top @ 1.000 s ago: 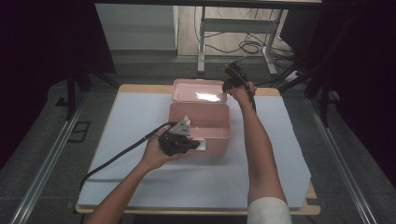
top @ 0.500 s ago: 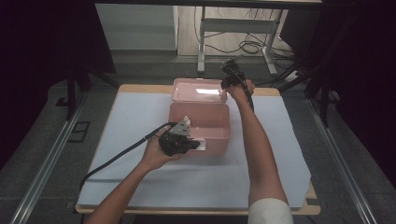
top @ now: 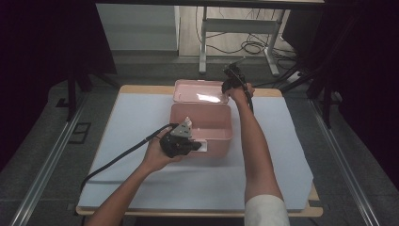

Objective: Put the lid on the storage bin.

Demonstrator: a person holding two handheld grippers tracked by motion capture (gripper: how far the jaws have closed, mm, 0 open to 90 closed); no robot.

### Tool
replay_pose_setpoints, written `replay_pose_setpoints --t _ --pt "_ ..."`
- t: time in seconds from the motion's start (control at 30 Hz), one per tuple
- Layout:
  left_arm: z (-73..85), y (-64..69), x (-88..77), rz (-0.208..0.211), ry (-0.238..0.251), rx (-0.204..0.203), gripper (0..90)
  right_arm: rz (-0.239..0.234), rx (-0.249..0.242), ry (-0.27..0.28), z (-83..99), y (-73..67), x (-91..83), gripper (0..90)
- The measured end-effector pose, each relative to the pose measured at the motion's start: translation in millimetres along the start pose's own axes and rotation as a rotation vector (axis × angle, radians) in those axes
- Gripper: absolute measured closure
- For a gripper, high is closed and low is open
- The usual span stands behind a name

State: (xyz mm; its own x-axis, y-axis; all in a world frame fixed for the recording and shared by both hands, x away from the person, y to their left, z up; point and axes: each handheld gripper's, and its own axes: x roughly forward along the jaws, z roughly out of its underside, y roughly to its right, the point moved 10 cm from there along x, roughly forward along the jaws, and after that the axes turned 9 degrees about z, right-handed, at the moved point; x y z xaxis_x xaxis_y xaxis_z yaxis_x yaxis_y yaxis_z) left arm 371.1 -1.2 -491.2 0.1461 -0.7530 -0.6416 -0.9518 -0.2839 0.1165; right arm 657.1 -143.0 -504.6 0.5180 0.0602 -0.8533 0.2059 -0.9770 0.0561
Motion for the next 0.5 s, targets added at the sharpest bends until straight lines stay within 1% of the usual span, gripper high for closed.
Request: replay_pose_setpoints --t 0.03,0.1,0.13,0.17,0.2,0.3,0.5 --pt "-0.1 -0.1 0.1 0.001 0.001 0.0 90.0 0.0 0.01 -0.001 -0.2 1.0 -0.5 79.8" --pt "-0.1 -0.1 0.3 0.003 0.002 0.0 90.0 -0.003 0.024 0.015 -2.0 2.3 -3.8 81.0" --pt "-0.1 -0.2 0.3 0.004 0.001 0.001 90.0 0.003 0.023 0.022 -2.7 2.0 -5.0 81.4" --pt "-0.1 -0.1 0.3 0.005 0.001 0.0 90.0 0.014 0.012 0.03 -3.5 2.0 -6.8 81.8" --pt "0.0 0.0 0.4 0.005 0.001 0.0 90.0 0.022 0.014 0.039 -4.5 1.6 -8.7 82.3" --pt "0.3 0.6 0.4 0.005 -0.001 0.001 90.0 0.038 0.016 0.067 -7.1 1.7 -14.8 83.3" --pt "0.9 1.8 0.4 0.012 -0.006 0.001 90.0 0.061 0.003 0.12 -11.7 1.3 -27.3 84.2"
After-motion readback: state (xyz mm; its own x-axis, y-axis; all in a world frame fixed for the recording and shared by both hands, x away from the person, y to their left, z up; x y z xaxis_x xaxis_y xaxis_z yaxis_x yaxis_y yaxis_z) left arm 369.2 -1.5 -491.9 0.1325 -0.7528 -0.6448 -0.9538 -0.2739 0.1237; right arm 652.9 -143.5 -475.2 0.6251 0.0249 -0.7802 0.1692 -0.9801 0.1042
